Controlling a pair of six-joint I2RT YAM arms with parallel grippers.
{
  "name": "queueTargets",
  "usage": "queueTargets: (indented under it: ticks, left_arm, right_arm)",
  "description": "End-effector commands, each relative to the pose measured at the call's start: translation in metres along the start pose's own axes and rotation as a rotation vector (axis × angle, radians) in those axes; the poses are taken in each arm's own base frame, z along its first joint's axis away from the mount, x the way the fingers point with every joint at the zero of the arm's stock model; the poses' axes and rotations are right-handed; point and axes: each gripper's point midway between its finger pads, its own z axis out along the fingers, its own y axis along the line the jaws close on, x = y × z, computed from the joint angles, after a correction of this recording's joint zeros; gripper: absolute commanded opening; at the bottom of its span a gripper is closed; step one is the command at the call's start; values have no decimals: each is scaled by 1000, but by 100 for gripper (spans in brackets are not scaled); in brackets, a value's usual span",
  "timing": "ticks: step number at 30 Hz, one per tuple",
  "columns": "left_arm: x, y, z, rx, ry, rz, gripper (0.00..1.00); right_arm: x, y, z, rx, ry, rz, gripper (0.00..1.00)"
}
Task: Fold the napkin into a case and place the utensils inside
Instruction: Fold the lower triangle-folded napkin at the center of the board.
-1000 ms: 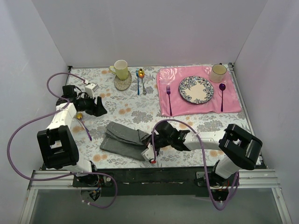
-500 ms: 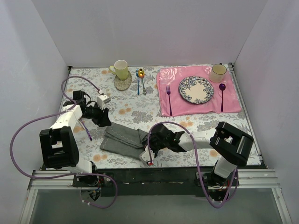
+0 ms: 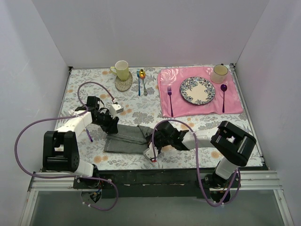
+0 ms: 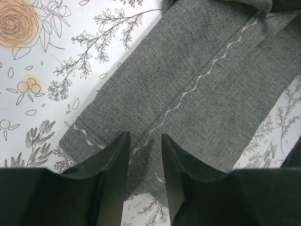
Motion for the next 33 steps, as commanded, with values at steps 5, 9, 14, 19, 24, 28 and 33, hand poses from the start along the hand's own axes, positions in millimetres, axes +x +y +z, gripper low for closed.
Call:
queueTargets:
  ticks: [5,9,14,19,24,28,33]
  left_arm:
    - [21,3,13,-58,77,1,28]
    - [17,3,13,-67,64,-6,27]
    - [17,3,13,-66,65,-20,27]
    - [12,1,12,-63,55,-22,26]
    - [-1,-12,8,-16,23,-6,25]
    - [-2,-27,10,32,15,15,23]
    - [-6,-37,9,54,-44,57,30]
  right_arm:
    - [1,-27,-12,101,20,-60,40]
    - [2,-44,-28,136,56,-5,64]
    - [-2,-48,-46,129,59,87,79]
    - [-12,-37,-63,85,31,164,77]
    - [-23,-56,-68,69,-26,548,62]
    - [-30,-52,-70,-31,-60,962,54]
    - [-26,-47,-75,-14,-79,1303,49]
